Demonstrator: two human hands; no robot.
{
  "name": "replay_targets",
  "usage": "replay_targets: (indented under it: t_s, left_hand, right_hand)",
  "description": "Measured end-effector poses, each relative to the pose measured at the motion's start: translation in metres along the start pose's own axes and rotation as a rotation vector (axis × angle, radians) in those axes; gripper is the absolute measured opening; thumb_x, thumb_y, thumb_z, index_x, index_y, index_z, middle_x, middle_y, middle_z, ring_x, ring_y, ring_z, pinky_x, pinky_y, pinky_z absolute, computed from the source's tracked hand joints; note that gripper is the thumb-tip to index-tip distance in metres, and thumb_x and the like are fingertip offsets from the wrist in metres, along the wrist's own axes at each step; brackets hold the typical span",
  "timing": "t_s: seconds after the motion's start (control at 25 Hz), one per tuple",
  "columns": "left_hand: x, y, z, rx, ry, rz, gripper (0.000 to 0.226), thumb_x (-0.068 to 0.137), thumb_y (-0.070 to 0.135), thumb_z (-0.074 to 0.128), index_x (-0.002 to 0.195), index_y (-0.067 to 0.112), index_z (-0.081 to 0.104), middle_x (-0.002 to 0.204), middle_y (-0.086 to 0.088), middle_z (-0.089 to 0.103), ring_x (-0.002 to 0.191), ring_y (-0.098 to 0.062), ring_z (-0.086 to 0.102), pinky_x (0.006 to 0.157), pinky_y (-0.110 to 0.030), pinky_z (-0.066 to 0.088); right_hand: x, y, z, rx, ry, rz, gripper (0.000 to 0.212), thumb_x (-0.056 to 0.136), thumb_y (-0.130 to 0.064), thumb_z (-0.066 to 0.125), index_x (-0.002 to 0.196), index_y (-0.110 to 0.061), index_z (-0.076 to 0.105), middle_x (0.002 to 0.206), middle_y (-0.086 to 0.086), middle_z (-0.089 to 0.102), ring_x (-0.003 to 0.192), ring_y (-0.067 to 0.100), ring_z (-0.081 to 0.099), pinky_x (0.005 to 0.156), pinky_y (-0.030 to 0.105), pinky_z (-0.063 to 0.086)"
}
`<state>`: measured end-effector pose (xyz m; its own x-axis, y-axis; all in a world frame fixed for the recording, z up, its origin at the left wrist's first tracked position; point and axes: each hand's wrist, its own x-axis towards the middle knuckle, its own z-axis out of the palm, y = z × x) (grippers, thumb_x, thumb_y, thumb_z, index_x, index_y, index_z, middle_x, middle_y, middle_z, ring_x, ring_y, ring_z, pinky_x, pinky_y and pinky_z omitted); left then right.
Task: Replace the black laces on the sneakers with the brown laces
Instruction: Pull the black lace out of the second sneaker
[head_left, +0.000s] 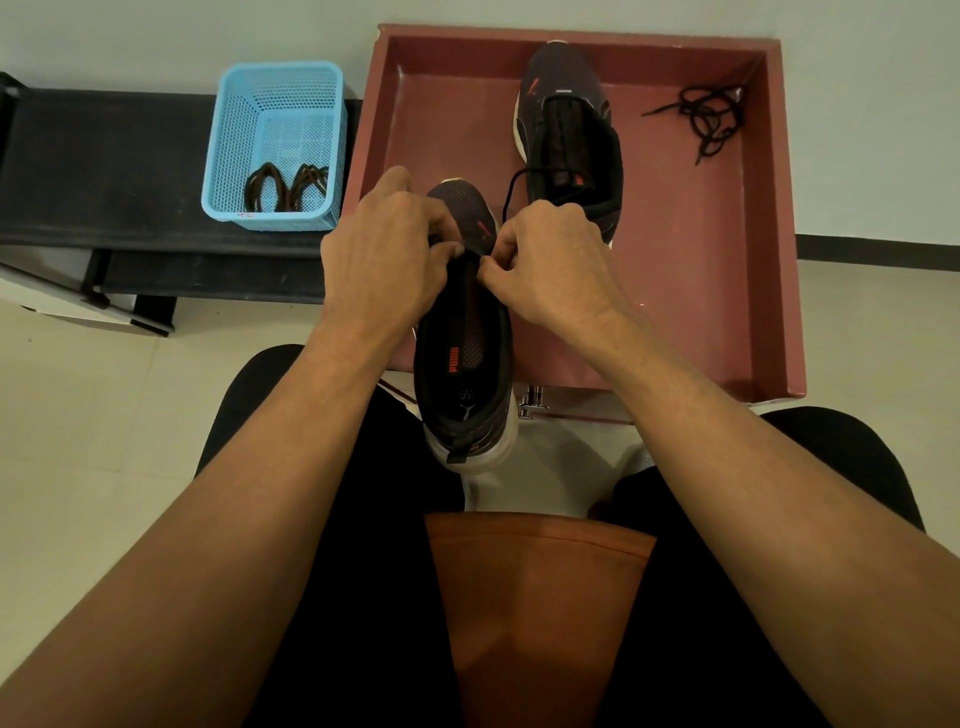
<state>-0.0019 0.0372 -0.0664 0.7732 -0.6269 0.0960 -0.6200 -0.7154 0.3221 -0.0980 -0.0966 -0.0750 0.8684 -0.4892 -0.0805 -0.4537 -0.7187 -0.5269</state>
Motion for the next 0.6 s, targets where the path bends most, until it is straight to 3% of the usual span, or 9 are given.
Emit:
replay_targets:
  t_s: [0.28, 0.36, 0.48, 0.6]
  left_hand:
    - [0.005, -0.029, -0.014, 0.023, 0.143, -0.379, 0.013, 0.096, 0.027, 0.065, 0.108, 0.02, 0.067, 0.122, -0.003, 0.058, 0.108, -0.029, 0.063, 0.083, -0.047, 0.048]
    - [0.004, -0.025, -0.013, -0.029, 0.102, -0.223, 0.021, 0.095, 0.027, 0.063, 0.116, 0.024, 0.067, 0.123, -0.001, 0.055, 0.107, -0.024, 0.061, 0.083, -0.044, 0.05]
    - [0.001, -0.009, -0.006, -0.076, -0.096, 0.112, 0.031, 0.093, 0.037, 0.07, 0.124, 0.039, 0.072, 0.123, 0.003, 0.052, 0.107, -0.018, 0.06, 0.08, -0.04, 0.052]
    - [0.001, -0.003, 0.0, -0.024, -0.105, 0.128, 0.028, 0.088, 0.043, 0.077, 0.117, 0.045, 0.075, 0.116, 0.008, 0.056, 0.104, -0.018, 0.061, 0.075, -0.04, 0.053]
  right_hand:
    - [-0.001, 0.0, -0.001, 0.007, 0.003, 0.006, 0.013, 0.091, -0.033, 0.074, 0.083, -0.024, 0.078, 0.076, -0.008, 0.071, 0.076, 0.013, 0.071, 0.074, 0.034, 0.062]
    - [-0.001, 0.0, -0.001, 0.006, -0.001, 0.005, 0.012, 0.091, -0.033, 0.073, 0.083, -0.024, 0.077, 0.075, -0.007, 0.07, 0.076, 0.014, 0.071, 0.073, 0.035, 0.062]
    - [0.0, 0.0, -0.001, 0.009, -0.01, 0.002, 0.013, 0.089, -0.036, 0.073, 0.083, -0.025, 0.077, 0.076, -0.005, 0.07, 0.077, 0.018, 0.071, 0.072, 0.039, 0.063]
    - [0.001, 0.001, -0.002, 0.014, -0.013, 0.008, 0.016, 0.089, -0.04, 0.074, 0.084, -0.026, 0.078, 0.078, -0.003, 0.071, 0.079, 0.02, 0.072, 0.073, 0.04, 0.063]
